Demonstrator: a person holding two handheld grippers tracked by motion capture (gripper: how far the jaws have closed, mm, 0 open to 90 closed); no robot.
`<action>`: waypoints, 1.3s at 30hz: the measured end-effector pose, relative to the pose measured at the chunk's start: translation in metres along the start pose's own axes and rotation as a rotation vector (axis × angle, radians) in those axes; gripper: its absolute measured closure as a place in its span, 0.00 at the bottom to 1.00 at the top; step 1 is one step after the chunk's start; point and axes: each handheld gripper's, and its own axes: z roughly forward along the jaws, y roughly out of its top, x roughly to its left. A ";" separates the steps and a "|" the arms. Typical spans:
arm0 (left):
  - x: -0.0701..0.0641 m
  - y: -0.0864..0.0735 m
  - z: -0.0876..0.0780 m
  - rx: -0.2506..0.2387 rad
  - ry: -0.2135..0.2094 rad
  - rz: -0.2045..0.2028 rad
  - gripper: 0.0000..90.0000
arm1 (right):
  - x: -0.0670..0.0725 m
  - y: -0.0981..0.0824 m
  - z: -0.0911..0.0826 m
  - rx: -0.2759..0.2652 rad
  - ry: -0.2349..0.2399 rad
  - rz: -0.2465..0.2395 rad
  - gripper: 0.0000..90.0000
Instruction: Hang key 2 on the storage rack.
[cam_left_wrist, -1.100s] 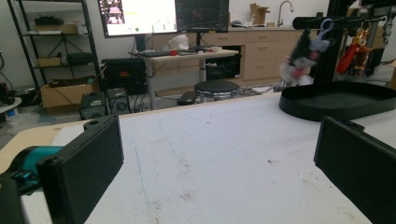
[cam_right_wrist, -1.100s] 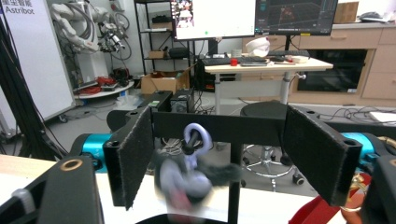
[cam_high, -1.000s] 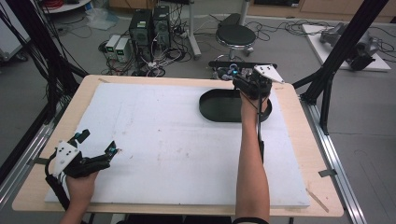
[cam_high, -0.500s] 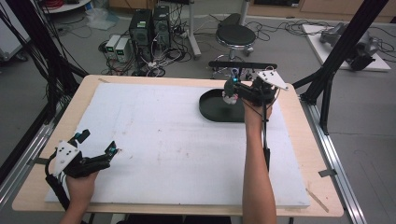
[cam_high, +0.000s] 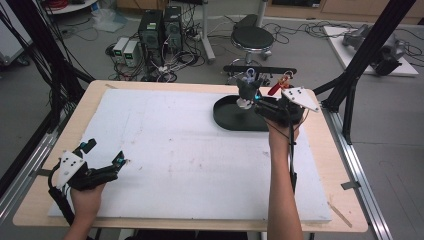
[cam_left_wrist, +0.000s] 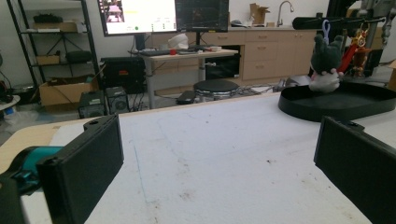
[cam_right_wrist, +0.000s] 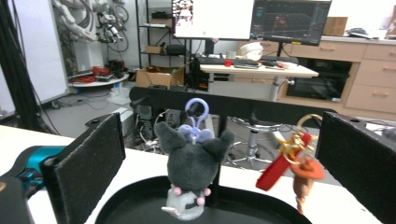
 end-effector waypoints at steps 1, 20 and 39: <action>0.000 0.000 0.000 0.000 -0.001 0.002 0.02 | -0.001 -0.001 -0.003 -0.001 -0.003 0.003 0.01; 0.000 0.002 -0.001 -0.001 0.011 -0.006 0.02 | -0.021 -0.024 -0.072 -0.070 -0.033 0.034 0.01; -0.003 0.008 -0.003 -0.020 -0.003 -0.012 0.02 | -0.033 -0.055 -0.131 -0.087 -0.039 0.084 0.01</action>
